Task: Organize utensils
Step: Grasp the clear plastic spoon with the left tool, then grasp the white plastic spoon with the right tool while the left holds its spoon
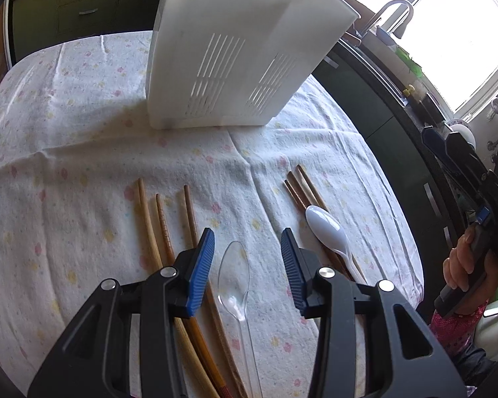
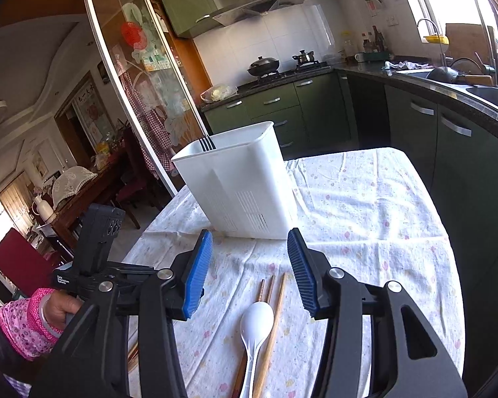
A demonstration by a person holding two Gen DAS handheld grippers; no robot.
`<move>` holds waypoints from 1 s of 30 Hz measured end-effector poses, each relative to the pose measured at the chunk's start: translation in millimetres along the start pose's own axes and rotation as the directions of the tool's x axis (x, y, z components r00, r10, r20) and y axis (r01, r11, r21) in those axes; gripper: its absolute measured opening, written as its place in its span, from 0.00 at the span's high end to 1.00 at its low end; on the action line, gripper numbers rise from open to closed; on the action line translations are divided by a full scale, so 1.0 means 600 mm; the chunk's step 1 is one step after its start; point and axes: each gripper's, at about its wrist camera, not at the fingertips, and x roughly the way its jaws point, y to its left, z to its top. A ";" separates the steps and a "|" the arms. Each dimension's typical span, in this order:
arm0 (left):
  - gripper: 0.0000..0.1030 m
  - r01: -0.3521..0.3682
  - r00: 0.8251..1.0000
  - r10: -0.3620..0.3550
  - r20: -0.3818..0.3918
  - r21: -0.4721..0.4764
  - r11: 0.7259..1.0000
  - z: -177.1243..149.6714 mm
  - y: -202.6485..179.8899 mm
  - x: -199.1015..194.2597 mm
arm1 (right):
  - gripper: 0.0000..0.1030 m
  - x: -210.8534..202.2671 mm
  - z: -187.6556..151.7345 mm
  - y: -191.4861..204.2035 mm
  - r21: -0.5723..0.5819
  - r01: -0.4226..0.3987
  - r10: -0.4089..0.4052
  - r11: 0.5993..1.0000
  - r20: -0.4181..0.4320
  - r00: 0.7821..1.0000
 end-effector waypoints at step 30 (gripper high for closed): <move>0.99 -0.011 0.999 0.012 -0.031 0.020 1.000 -0.060 -0.019 -0.028 | 0.44 0.127 -0.147 0.142 -0.616 0.197 -0.405 0.763 -0.219 0.888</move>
